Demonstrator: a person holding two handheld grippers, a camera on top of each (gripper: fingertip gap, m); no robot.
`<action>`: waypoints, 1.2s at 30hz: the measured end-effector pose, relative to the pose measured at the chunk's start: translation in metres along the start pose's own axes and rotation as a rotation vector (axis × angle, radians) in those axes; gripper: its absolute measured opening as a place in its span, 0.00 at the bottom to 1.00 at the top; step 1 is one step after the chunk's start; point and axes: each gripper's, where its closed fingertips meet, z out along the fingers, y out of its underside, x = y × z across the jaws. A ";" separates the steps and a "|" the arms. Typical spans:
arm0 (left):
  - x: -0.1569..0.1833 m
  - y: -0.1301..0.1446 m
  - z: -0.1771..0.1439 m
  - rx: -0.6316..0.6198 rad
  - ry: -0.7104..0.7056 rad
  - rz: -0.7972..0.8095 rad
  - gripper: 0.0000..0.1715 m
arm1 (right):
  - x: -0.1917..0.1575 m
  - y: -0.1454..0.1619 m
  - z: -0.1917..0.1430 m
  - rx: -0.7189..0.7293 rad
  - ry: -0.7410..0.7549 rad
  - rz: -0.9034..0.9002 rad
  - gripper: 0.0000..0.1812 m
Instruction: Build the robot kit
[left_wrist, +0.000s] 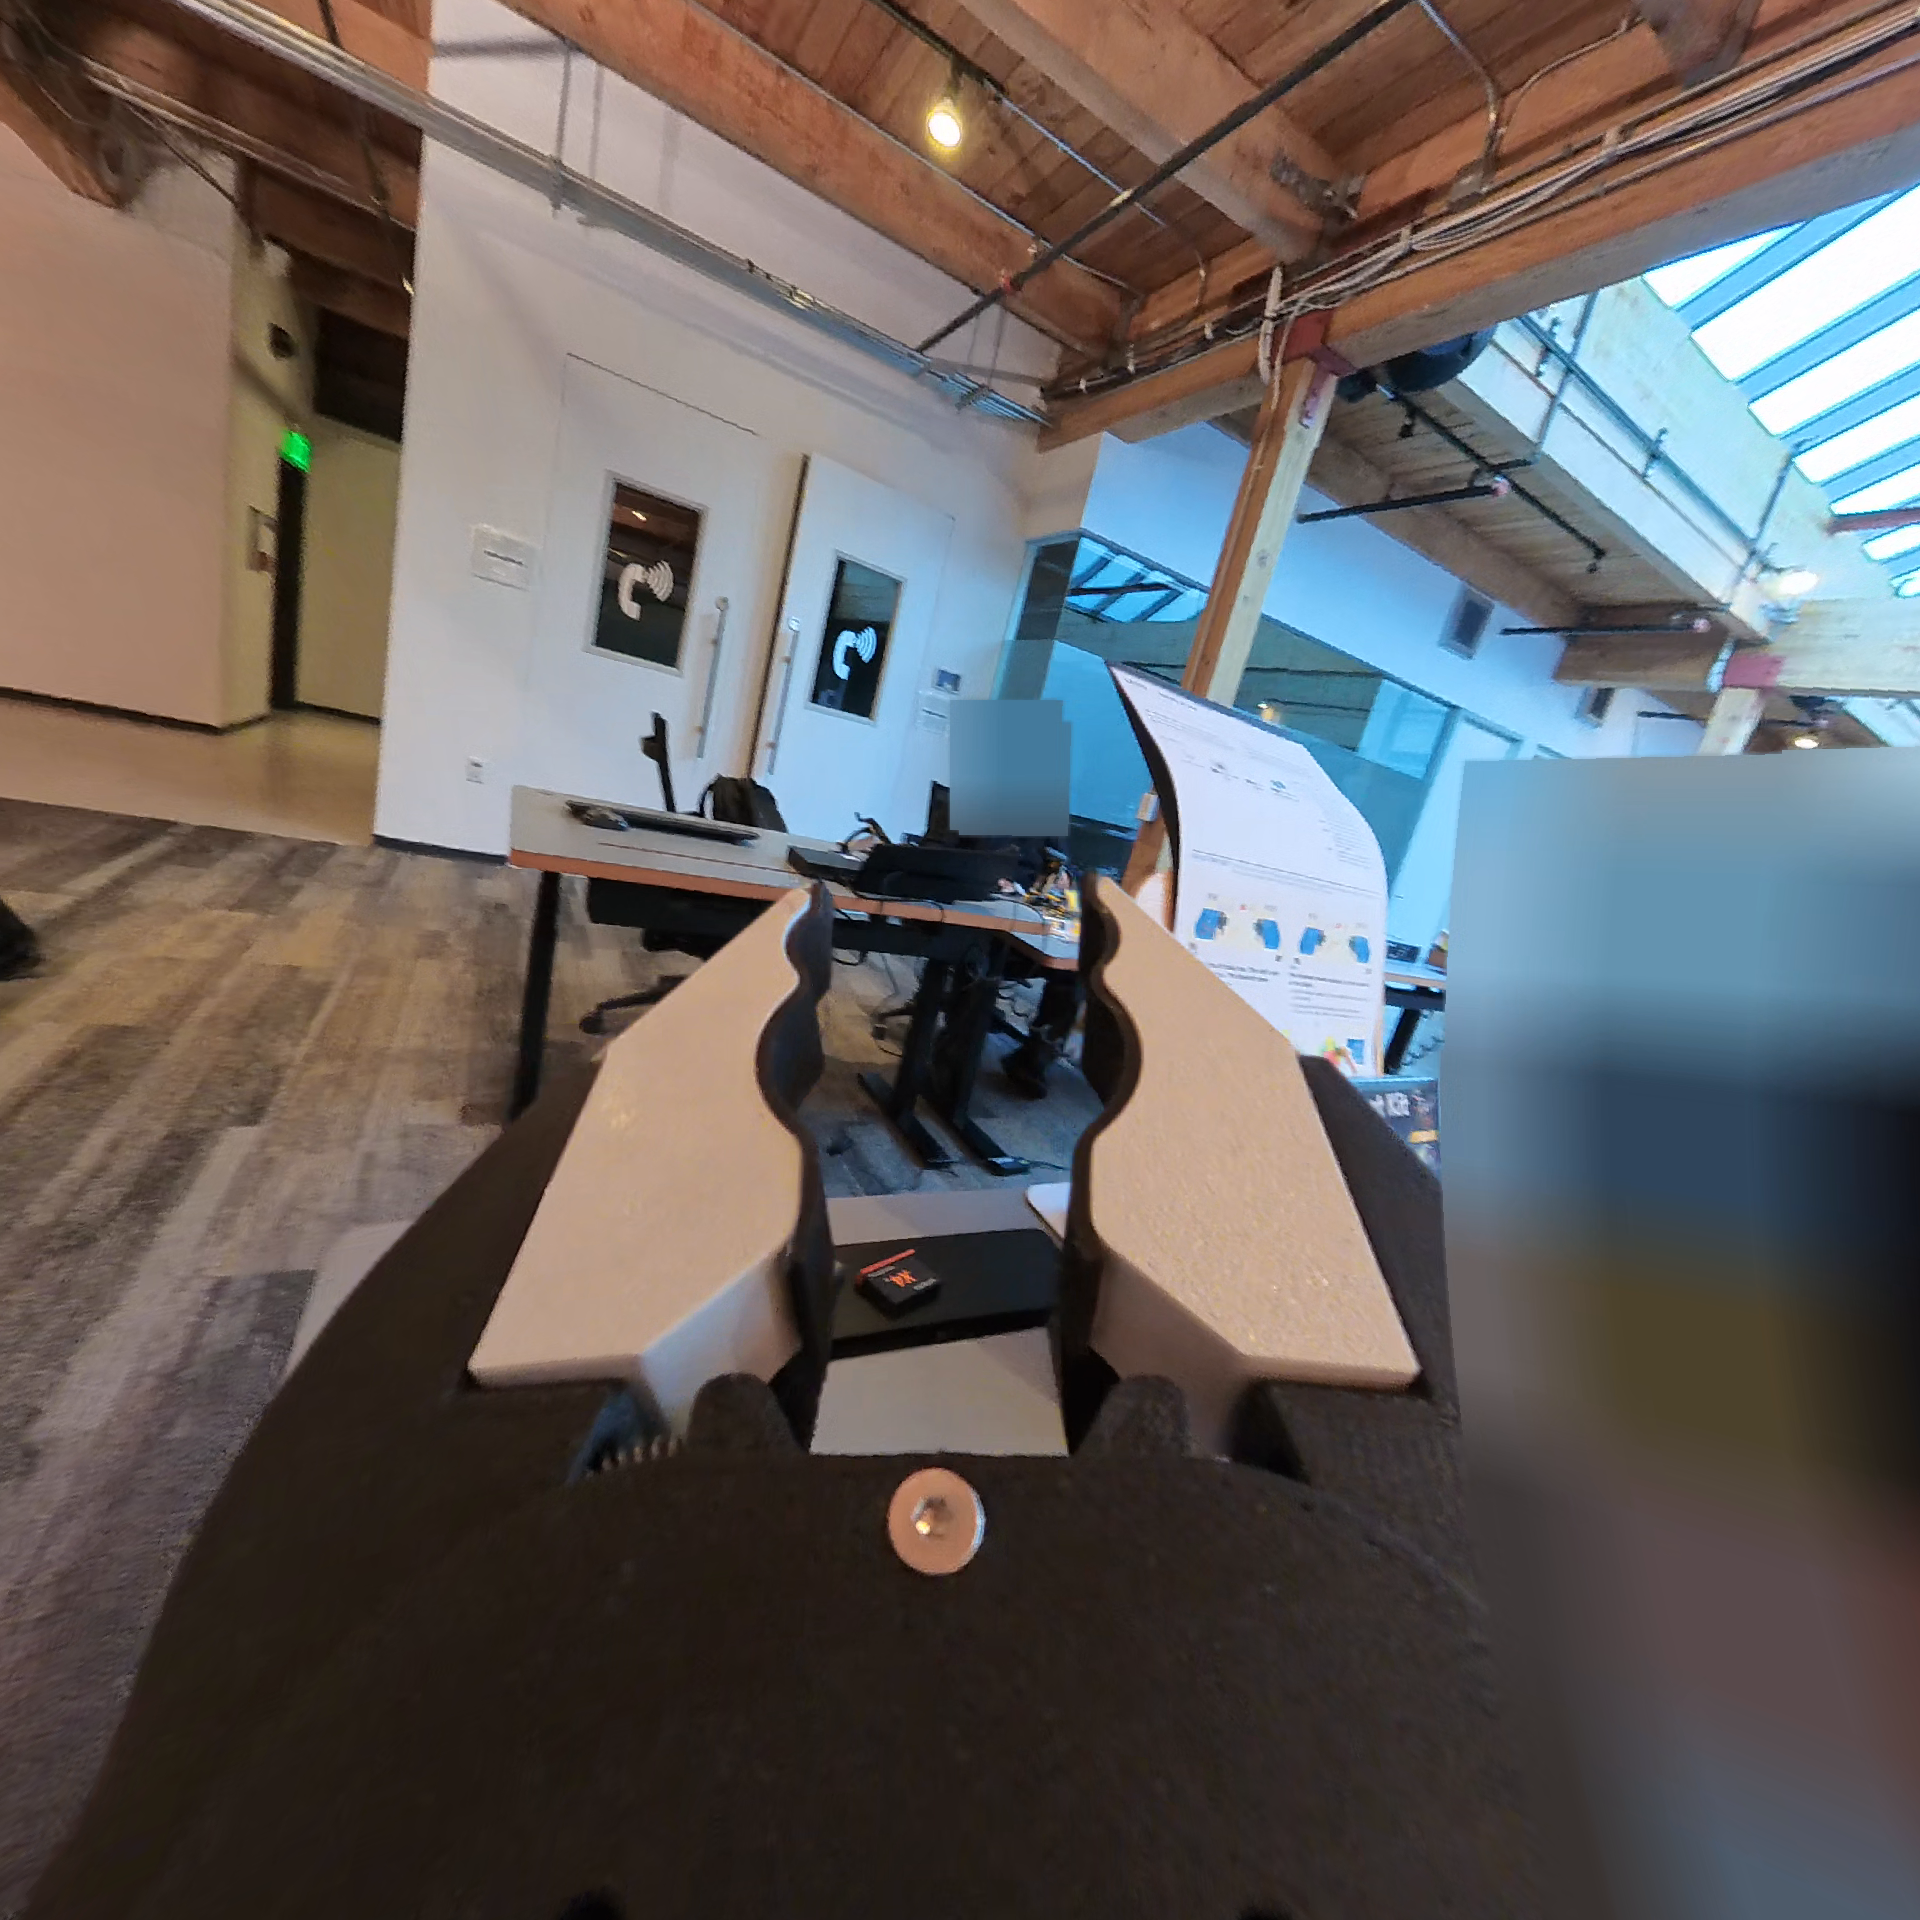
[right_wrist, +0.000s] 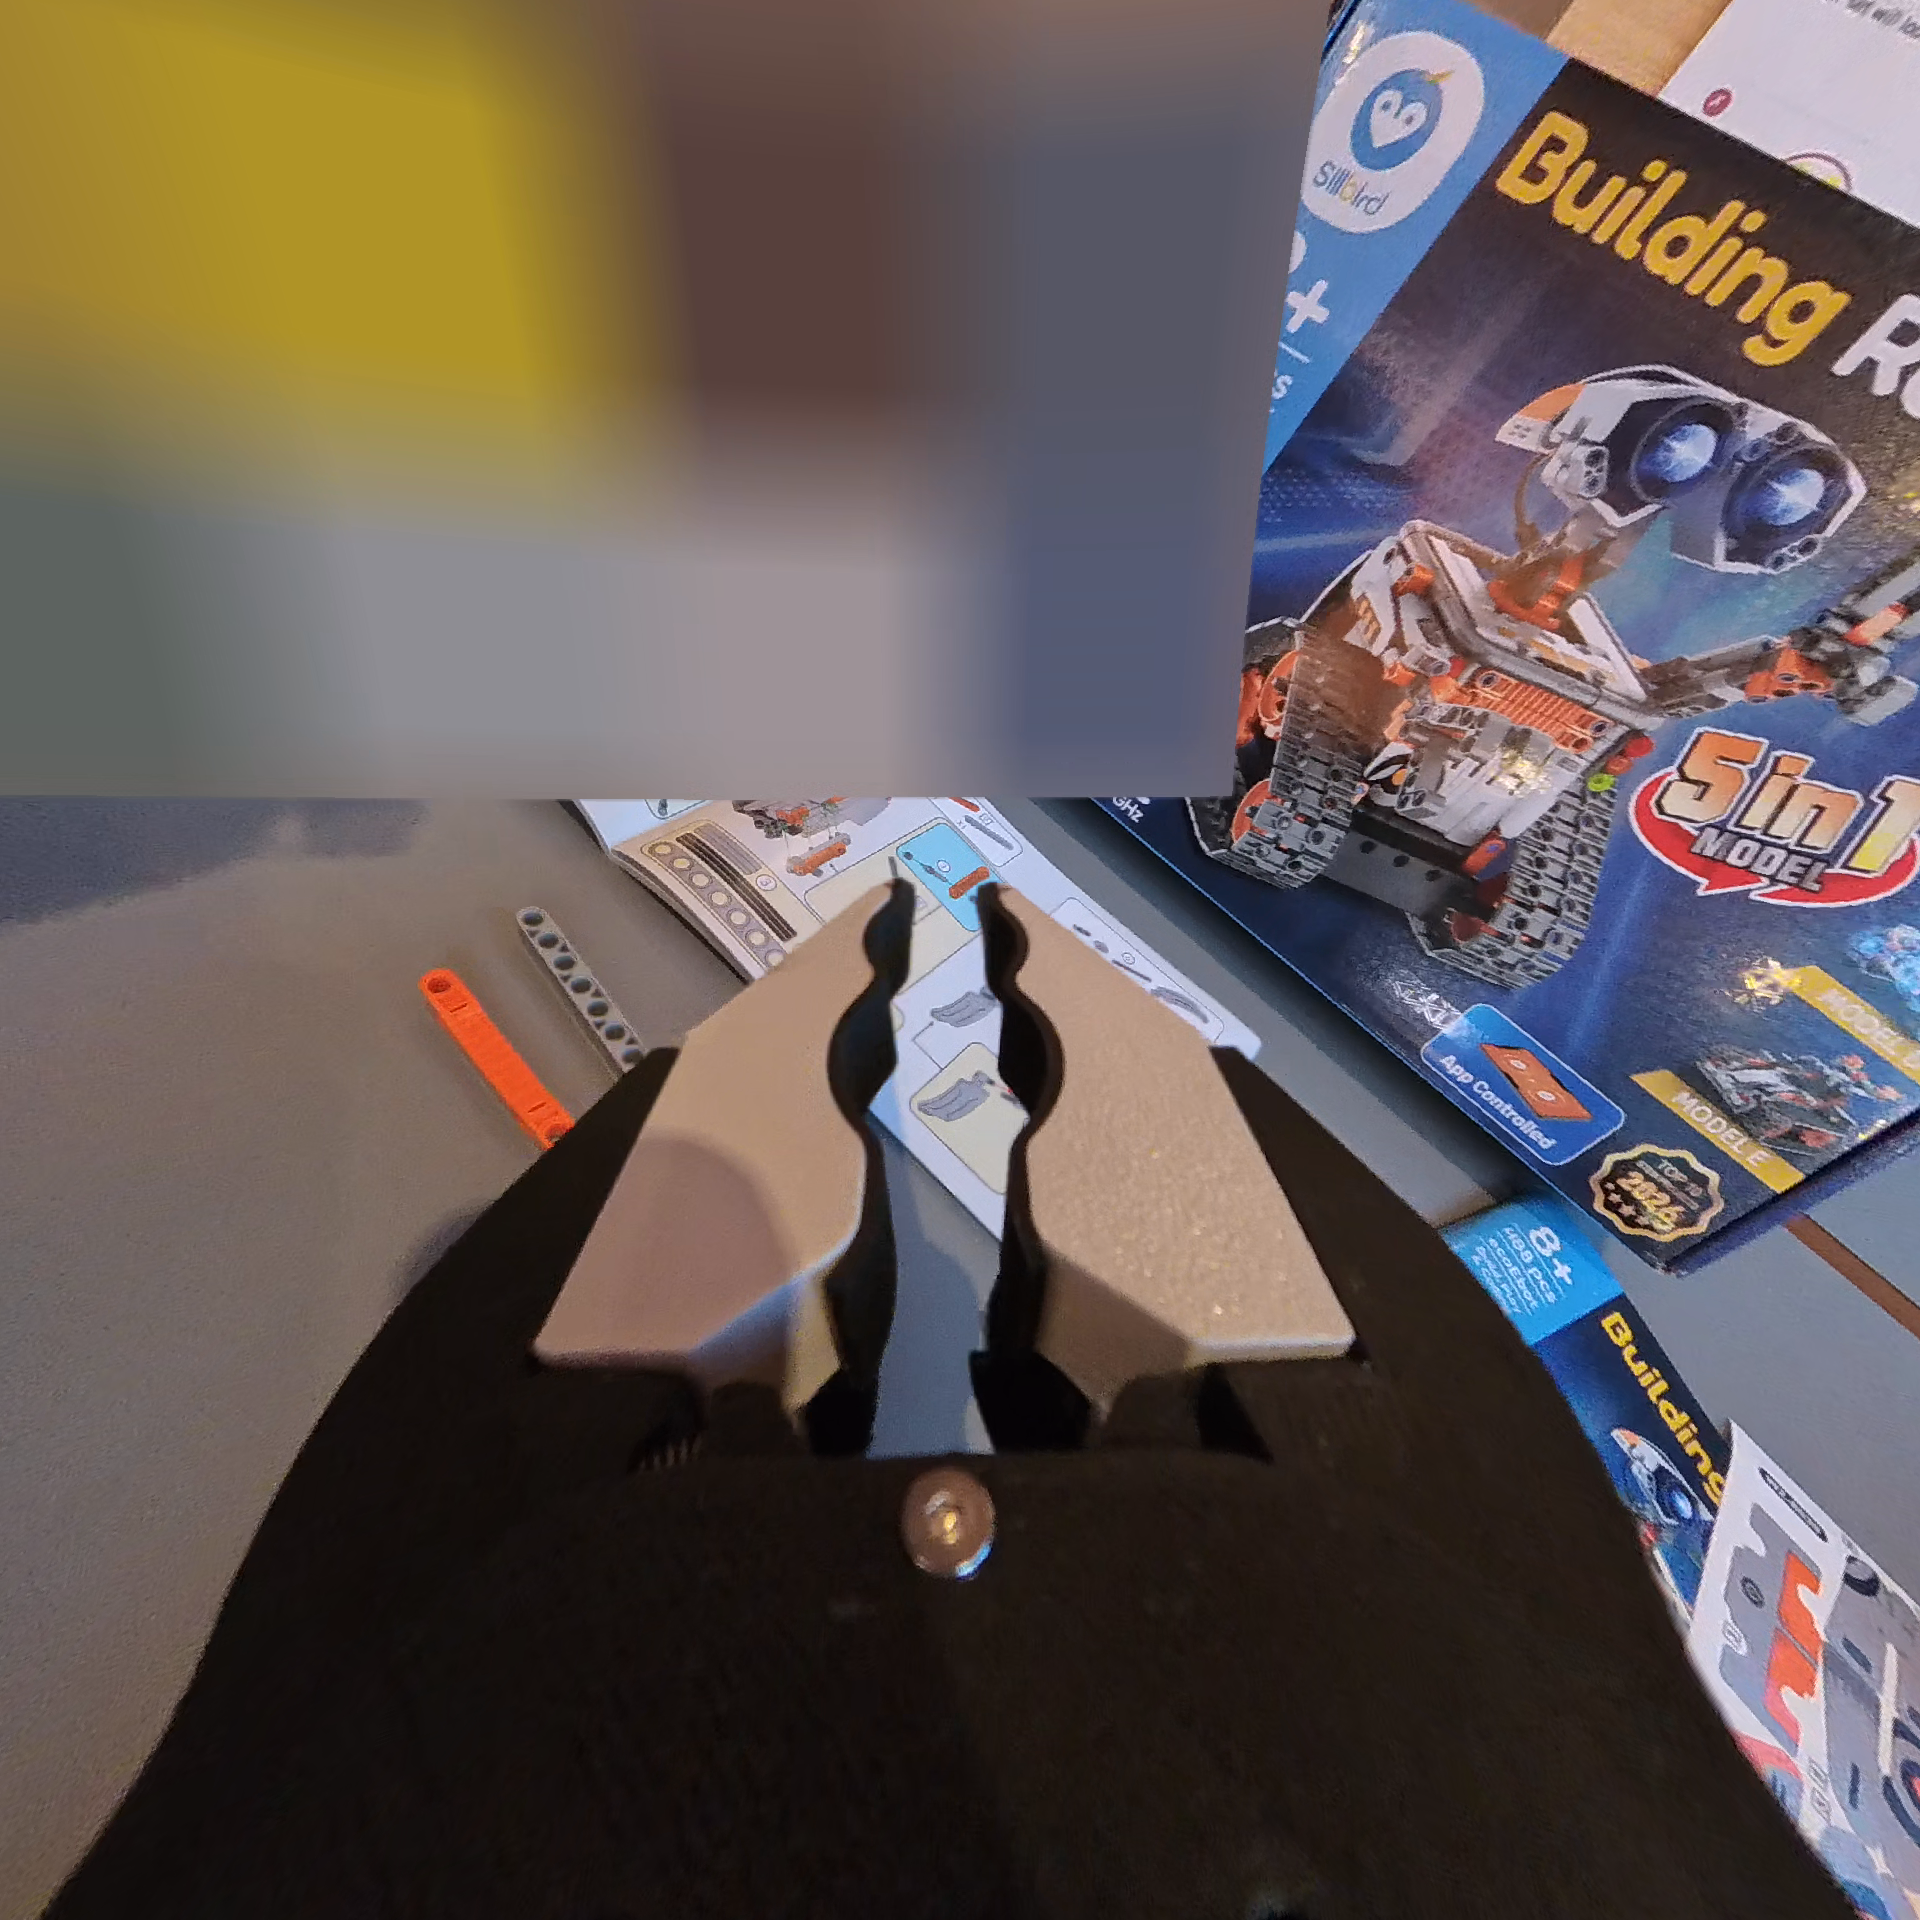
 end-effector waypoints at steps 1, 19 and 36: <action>0.001 0.002 0.001 -0.004 0.007 -0.007 0.26 | 0.002 0.000 -0.001 -0.004 0.008 0.007 0.03; -0.001 0.004 0.004 0.003 0.023 -0.038 0.24 | -0.009 0.007 0.003 -0.048 -0.027 -0.018 0.00; -0.034 0.056 0.013 -0.306 -0.158 0.027 0.26 | 0.026 0.005 -0.007 -0.045 0.188 -0.013 0.00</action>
